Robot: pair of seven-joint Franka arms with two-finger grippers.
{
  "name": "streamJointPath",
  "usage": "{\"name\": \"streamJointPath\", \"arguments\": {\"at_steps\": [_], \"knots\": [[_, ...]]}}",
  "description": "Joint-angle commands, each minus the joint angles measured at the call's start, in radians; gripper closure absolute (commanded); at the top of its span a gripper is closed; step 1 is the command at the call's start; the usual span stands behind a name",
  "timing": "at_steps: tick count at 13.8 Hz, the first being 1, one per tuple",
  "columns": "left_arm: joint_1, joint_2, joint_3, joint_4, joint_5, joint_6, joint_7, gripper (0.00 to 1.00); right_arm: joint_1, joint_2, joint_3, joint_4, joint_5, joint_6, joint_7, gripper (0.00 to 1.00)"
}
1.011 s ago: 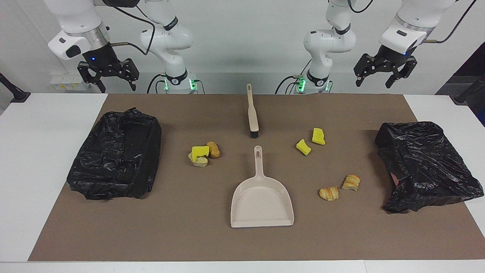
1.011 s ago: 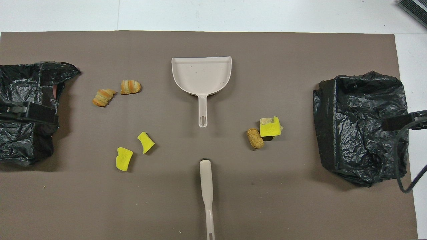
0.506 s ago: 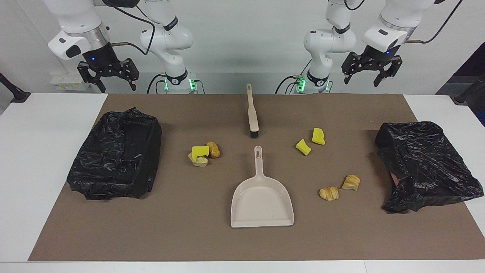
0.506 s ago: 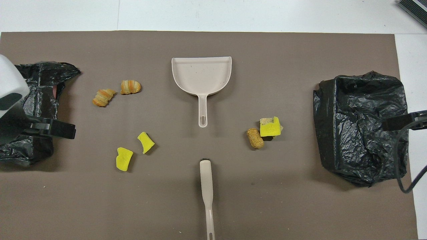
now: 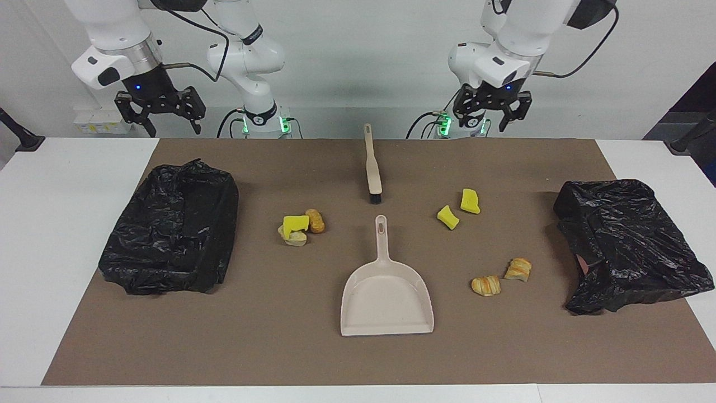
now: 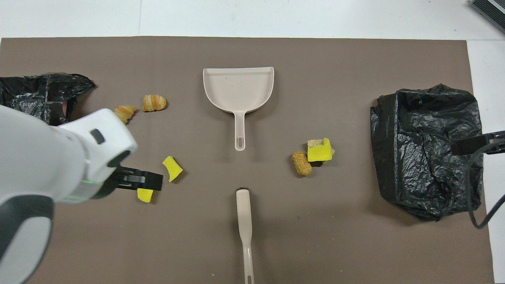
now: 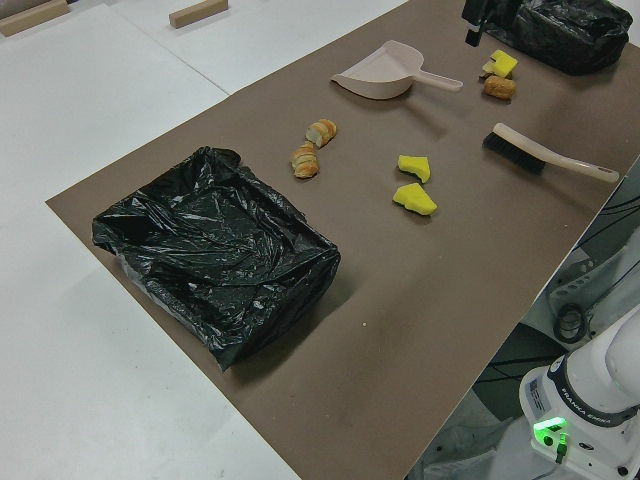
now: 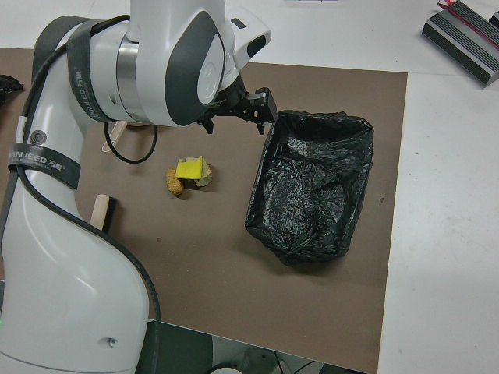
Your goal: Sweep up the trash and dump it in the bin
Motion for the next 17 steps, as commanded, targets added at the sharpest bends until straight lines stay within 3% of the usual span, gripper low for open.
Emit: {"name": "streamJointPath", "arguments": {"at_steps": [1, 8, 13, 17], "knots": [[-0.140, -0.056, 0.016, -0.170, -0.008, 0.143, -0.152, 0.00, -0.005, -0.030, 0.005, -0.030, 0.005, -0.012, -0.026, 0.00], [-0.410, -0.103, 0.015, -0.434, -0.008, 0.349, -0.408, 0.00, -0.005, -0.041, 0.005, -0.055, 0.005, -0.012, -0.026, 0.00], [-0.578, -0.038, 0.016, -0.583, -0.008, 0.551, -0.556, 0.00, -0.005, -0.049, 0.005, -0.063, 0.005, -0.012, -0.026, 0.00], [-0.645, 0.065, 0.015, -0.592, -0.008, 0.679, -0.642, 0.00, -0.005, -0.049, 0.005, -0.063, 0.005, -0.012, -0.026, 0.00]]}}
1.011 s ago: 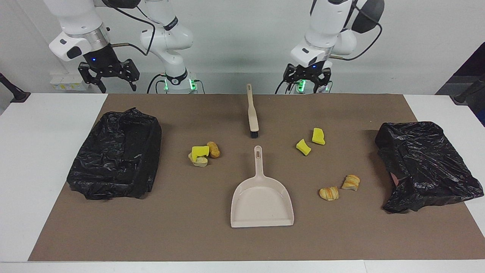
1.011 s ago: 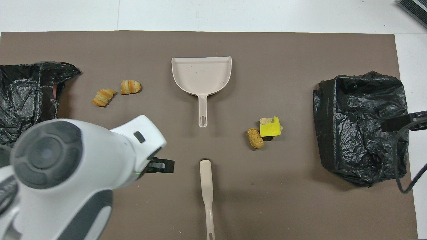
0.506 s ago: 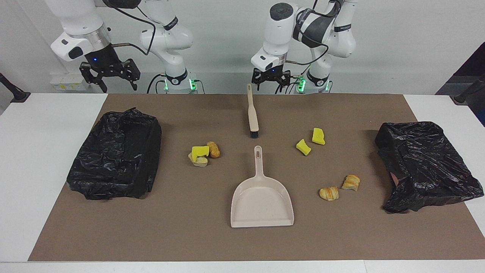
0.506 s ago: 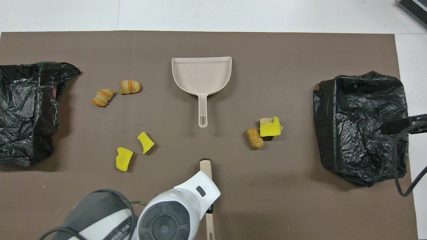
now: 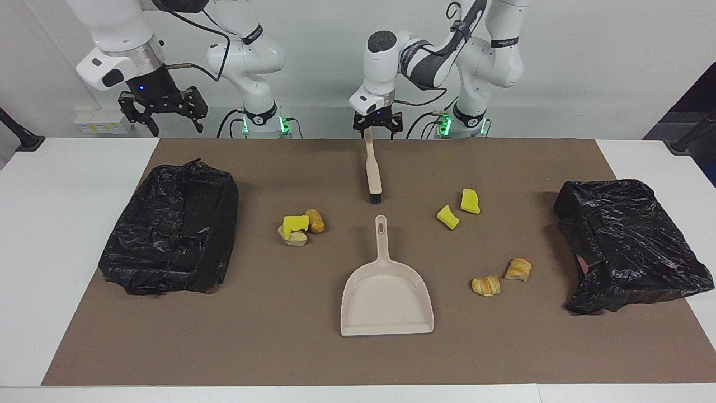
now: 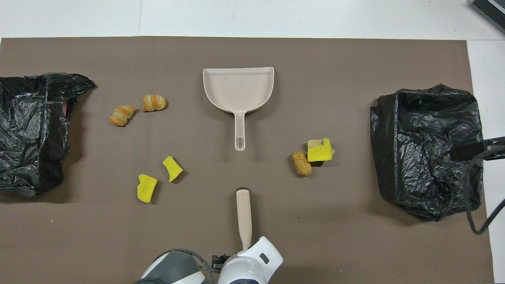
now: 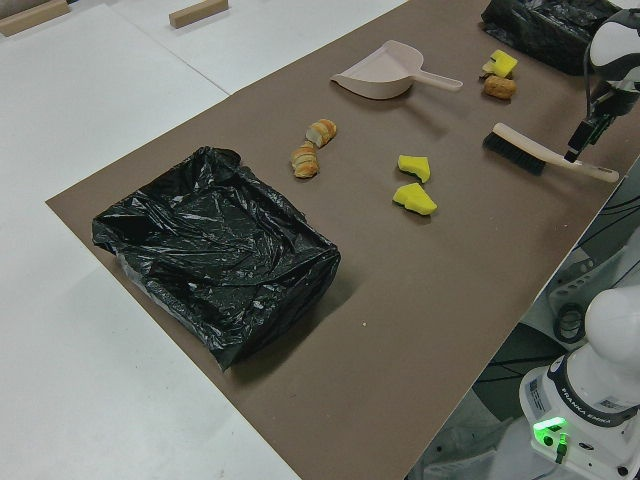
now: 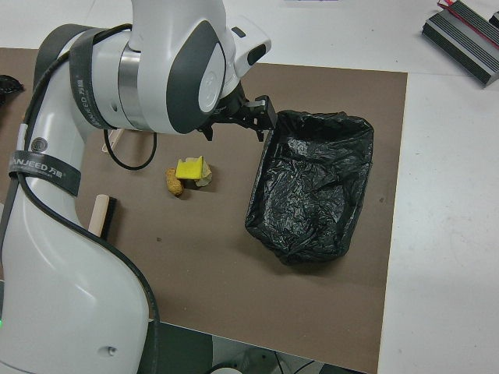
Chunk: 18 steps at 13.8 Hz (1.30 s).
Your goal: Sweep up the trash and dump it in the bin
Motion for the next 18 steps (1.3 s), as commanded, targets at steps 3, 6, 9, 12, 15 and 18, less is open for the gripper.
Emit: {"name": "streamJointPath", "arguments": {"at_steps": [3, 6, 9, 12, 15, 18], "knots": [[-0.031, 0.040, 0.019, -0.025, -0.008, 0.063, -0.026, 0.00, -0.005, -0.025, 0.005, -0.025, 0.005, -0.013, -0.028, 0.00], [-0.040, 0.042, 0.019, -0.032, -0.017, 0.052, -0.023, 0.19, -0.005, -0.031, 0.005, -0.033, 0.005, -0.013, -0.028, 0.00], [-0.041, 0.040, 0.019, -0.040, -0.095, 0.029, -0.021, 0.50, -0.005, -0.037, 0.005, -0.039, 0.005, -0.012, -0.026, 0.00], [-0.040, 0.042, 0.019, -0.029, -0.101, -0.003, -0.017, 0.99, -0.005, -0.037, 0.005, -0.039, 0.005, -0.012, -0.026, 0.00], [-0.017, 0.033, 0.030, 0.032, -0.101, -0.104, -0.014, 1.00, -0.005, -0.035, 0.006, -0.039, 0.020, -0.004, -0.011, 0.00], [0.083, 0.011, 0.034, 0.072, -0.039, -0.210, 0.014, 1.00, 0.005, -0.023, 0.018, -0.042, 0.025, 0.002, 0.006, 0.00]]}}
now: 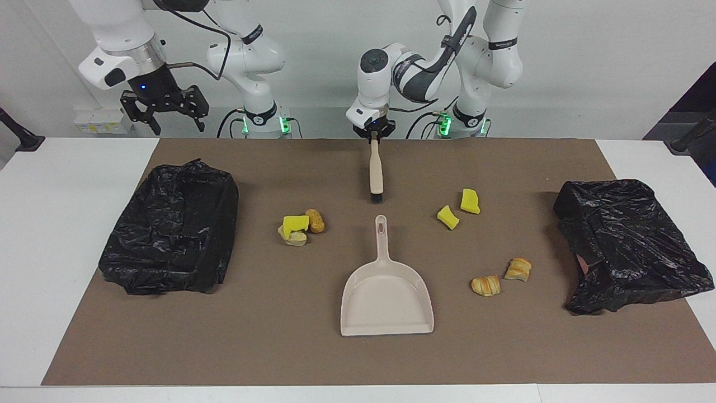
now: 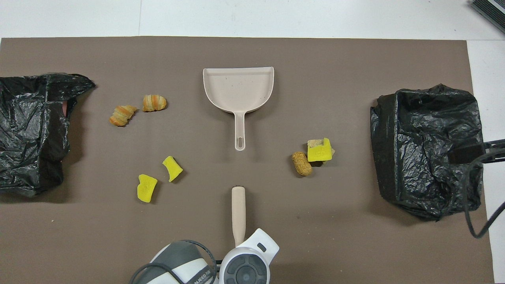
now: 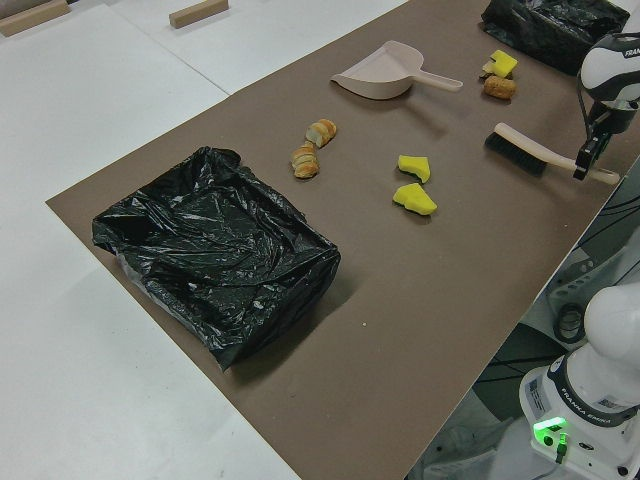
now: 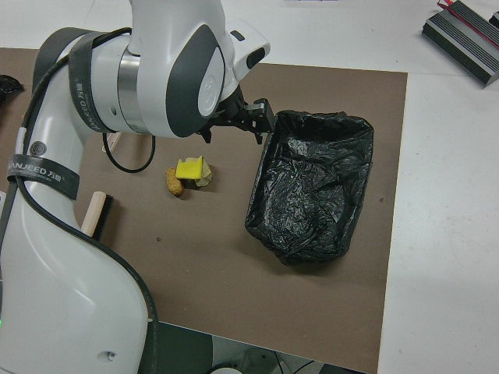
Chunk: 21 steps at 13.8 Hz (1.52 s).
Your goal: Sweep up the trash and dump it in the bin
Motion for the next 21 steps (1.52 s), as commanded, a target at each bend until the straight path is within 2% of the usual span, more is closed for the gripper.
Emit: {"name": "streamJointPath", "arguments": {"at_steps": [1, 4, 5, 9, 10, 13, 15, 17, 20, 21], "knots": [[0.110, -0.026, 0.004, 0.046, 0.119, -0.076, 0.049, 1.00, 0.007, -0.002, 0.031, -0.031, 0.028, 0.016, 0.046, 0.00], [0.305, -0.002, 0.006, 0.121, 0.185, -0.091, 0.272, 1.00, 0.007, 0.062, 0.165, -0.029, 0.048, 0.132, 0.256, 0.00], [0.360, 0.027, 0.006, 0.146, 0.216, -0.087, 0.375, 1.00, 0.007, 0.095, 0.207, -0.029, 0.048, 0.179, 0.288, 0.00], [0.540, 0.145, 0.006, 0.299, 0.231, -0.079, 0.666, 1.00, 0.010, 0.274, 0.344, 0.014, 0.031, 0.318, 0.489, 0.00], [0.580, 0.168, 0.006, 0.337, 0.260, -0.087, 0.723, 1.00, 0.019, 0.326, 0.396, 0.040, 0.019, 0.341, 0.570, 0.00], [0.689, 0.239, 0.006, 0.438, 0.299, -0.079, 0.892, 1.00, 0.045, 0.470, 0.482, 0.136, -0.023, 0.414, 0.728, 0.00], [0.766, 0.299, 0.006, 0.518, 0.305, -0.076, 1.028, 1.00, 0.080, 0.538, 0.505, 0.181, -0.064, 0.450, 0.800, 0.00], [0.824, 0.352, 0.006, 0.586, 0.365, -0.070, 1.166, 1.00, 0.112, 0.599, 0.522, 0.190, -0.081, 0.541, 0.883, 0.00], [0.879, 0.424, 0.008, 0.666, 0.432, -0.074, 1.305, 1.00, 0.152, 0.743, 0.547, 0.280, -0.211, 0.591, 0.890, 0.00], [0.904, 0.450, 0.006, 0.681, 0.455, -0.074, 1.317, 1.00, 0.153, 0.762, 0.562, 0.281, -0.274, 0.595, 0.887, 0.00]]}}
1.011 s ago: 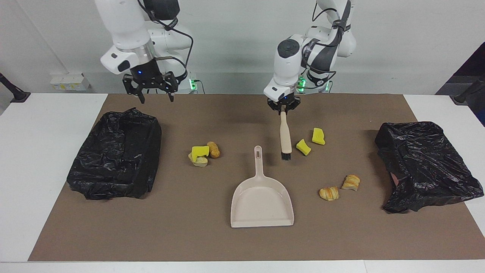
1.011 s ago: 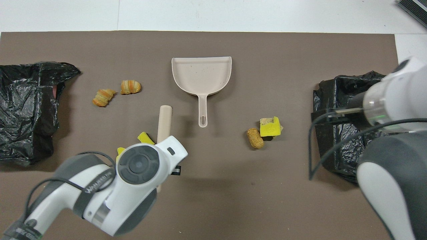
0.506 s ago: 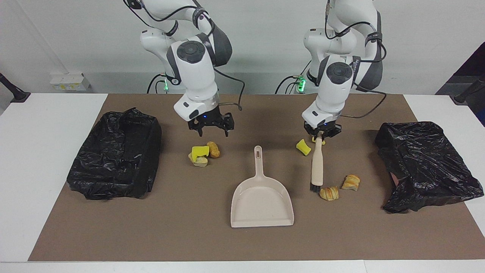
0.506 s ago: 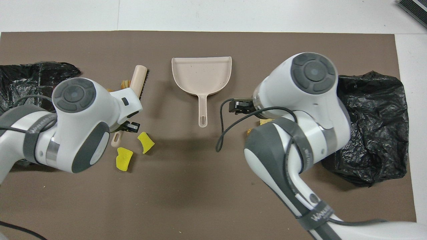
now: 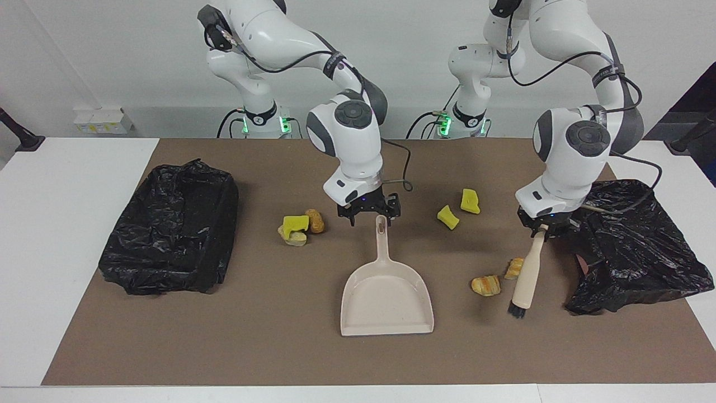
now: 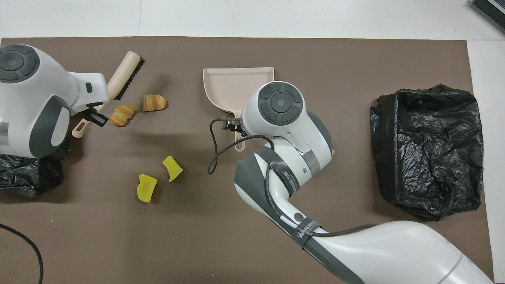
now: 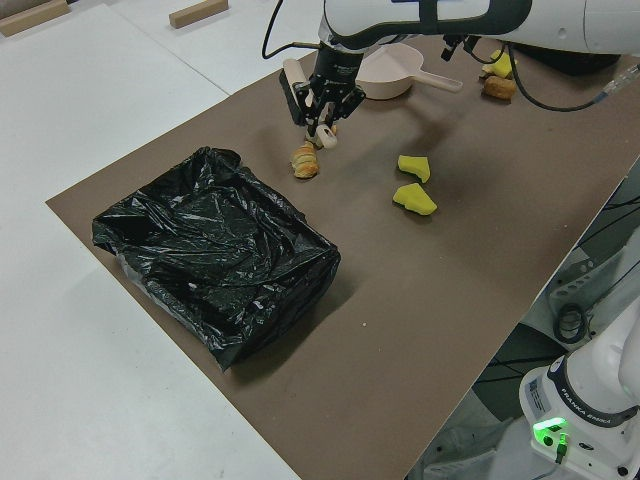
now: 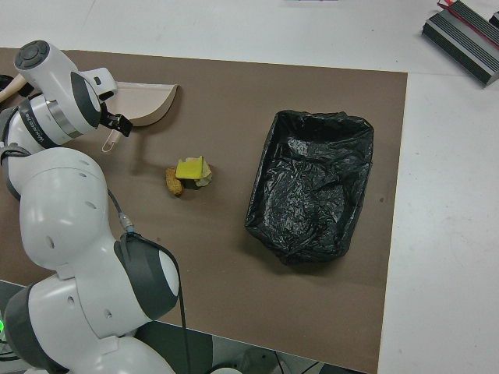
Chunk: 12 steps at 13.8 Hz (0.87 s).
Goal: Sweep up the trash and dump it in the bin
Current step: 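Lift the brush with the left gripper while the right gripper grasps the dustpan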
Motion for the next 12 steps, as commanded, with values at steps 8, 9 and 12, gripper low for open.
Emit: {"name": "streamJointPath", "arguments": {"at_steps": [8, 9, 12], "knots": [[0.082, 0.100, -0.015, 0.057, 0.068, 0.063, 0.195, 1.00, 0.003, 0.106, 0.073, 0.048, -0.238, 0.015, -0.023, 0.00], [0.083, 0.093, -0.015, 0.040, 0.068, 0.067, 0.238, 1.00, 0.003, 0.104, 0.073, 0.048, -0.243, 0.015, -0.023, 0.00], [0.083, 0.050, -0.015, -0.061, 0.068, 0.091, 0.283, 1.00, 0.003, 0.101, 0.074, 0.042, -0.241, 0.013, -0.023, 0.52]]}}
